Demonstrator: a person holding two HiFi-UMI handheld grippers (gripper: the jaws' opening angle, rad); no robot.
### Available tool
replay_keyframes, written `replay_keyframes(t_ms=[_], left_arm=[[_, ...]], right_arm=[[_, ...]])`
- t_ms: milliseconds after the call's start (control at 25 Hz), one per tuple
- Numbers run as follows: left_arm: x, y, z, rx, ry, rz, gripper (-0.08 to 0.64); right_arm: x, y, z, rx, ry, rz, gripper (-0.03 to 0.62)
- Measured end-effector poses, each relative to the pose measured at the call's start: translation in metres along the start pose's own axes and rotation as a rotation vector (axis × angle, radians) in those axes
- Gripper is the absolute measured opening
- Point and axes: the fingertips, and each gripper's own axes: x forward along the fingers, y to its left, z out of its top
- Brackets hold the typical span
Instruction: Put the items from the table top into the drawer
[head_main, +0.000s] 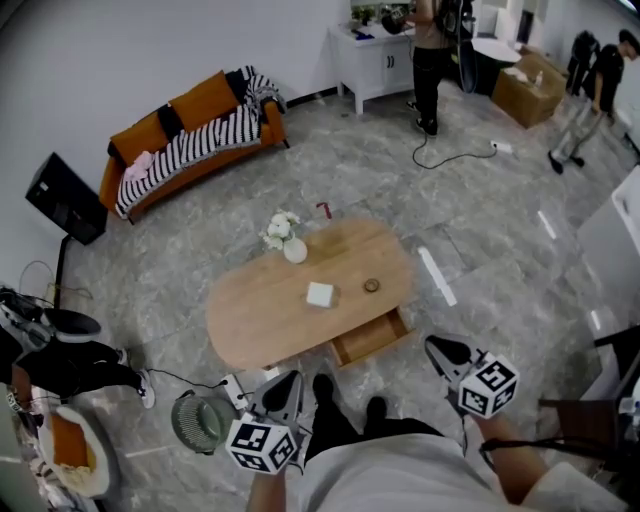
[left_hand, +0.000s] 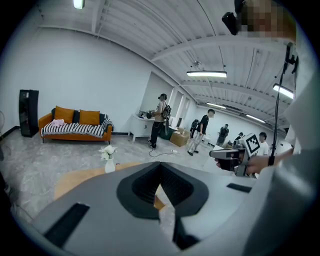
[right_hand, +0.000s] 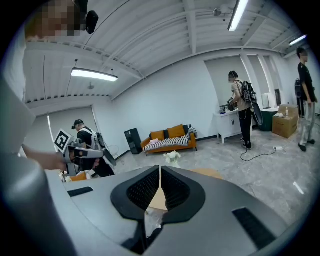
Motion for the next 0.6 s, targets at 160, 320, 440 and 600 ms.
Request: replay_keyframes(t_ms=[160,320,440,600], left_arm=[[0.018,0.013,0.004,0.01,0.014,-0.022,0.001],[0.037,0.029,0.001,0.05,0.049,-0.053,0.0],[0.052,0.043,-0.001,0.077,0.081,-0.076,0.0],[0.07,0.061,-0.003,0.095,0.109,-0.102,0.0]], right_arm=[[0.01,-0.006,0.0,0.007,-0.001,-0.036,0.037],[0.023,-0.01,-0.005,0.016,-0.004,-0.073,0.037],[0.033,-0.014,-0.007,0.02,-0.015,-0.124,0.037],[0.049,-0.016,-0.012,0.025,-0.015,-0.174,0.037]])
